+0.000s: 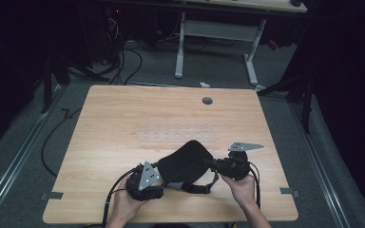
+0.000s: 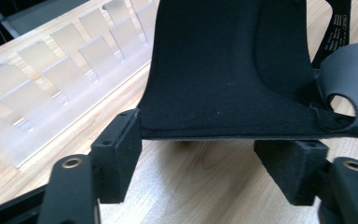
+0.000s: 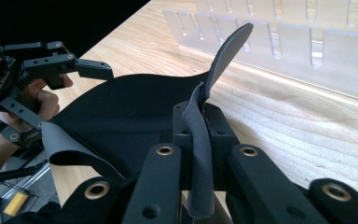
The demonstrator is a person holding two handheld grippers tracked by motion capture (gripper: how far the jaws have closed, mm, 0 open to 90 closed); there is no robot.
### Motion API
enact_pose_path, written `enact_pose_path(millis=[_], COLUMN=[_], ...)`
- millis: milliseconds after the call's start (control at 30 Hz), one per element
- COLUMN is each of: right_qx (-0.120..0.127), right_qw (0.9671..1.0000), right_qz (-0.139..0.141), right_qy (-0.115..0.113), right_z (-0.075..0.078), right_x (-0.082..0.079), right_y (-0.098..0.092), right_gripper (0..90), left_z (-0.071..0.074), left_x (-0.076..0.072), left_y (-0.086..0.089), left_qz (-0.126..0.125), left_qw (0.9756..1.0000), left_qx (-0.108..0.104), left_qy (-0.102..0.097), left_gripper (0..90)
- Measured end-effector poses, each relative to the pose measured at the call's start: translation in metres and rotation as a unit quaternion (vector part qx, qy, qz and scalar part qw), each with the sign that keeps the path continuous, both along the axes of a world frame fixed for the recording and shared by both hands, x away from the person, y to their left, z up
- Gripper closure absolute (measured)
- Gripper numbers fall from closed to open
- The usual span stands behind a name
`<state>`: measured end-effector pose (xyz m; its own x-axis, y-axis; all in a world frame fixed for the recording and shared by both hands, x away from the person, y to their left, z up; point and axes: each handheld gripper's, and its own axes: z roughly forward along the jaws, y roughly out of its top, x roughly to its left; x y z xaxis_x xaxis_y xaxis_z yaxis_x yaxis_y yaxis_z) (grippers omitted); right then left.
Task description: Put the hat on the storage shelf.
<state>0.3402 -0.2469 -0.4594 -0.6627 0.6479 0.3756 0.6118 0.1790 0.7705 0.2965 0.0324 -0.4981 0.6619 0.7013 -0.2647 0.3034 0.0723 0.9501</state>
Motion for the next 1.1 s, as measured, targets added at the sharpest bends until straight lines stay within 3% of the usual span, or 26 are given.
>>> enact_pose_path(millis=[133, 233, 433, 767, 933, 1100], right_qx=[-0.002, -0.001, -0.001, 0.004, 0.016, 0.026], right_qw=[1.0, 1.0, 0.9998, 0.9996, 0.9995, 0.9995], right_qz=[0.0, 0.007, 0.019, 0.026, 0.025, 0.016], right_qy=[0.002, -0.002, -0.008, -0.007, -0.007, -0.01], right_z=[0.002, 0.005, 0.009, 0.009, 0.009, 0.007], right_x=[-0.001, -0.001, -0.001, 0.002, 0.003, 0.007], right_y=[0.001, 0.004, 0.014, 0.017, 0.017, 0.016], right_gripper=[85.5, 85.4, 85.4, 84.6, 82.0, 77.9], left_z=[-0.001, 0.001, 0.001, 0.008, 0.013, 0.02], left_x=[0.0, -0.001, -0.002, -0.001, -0.004, -0.009], left_y=[-0.002, -0.003, -0.008, 0.002, 0.006, 0.008], left_qz=[0.001, -0.009, -0.015, -0.029, -0.052, -0.091], left_qw=[1.0, 1.0, 0.9998, 0.9994, 0.9981, 0.9949], left_qx=[0.009, 0.002, 0.012, -0.006, -0.017, -0.025], left_qy=[-0.004, -0.002, -0.006, 0.02, 0.03, 0.038], left_gripper=[35.0, 42.2, 49.3, 64.5, 76.3, 84.7])
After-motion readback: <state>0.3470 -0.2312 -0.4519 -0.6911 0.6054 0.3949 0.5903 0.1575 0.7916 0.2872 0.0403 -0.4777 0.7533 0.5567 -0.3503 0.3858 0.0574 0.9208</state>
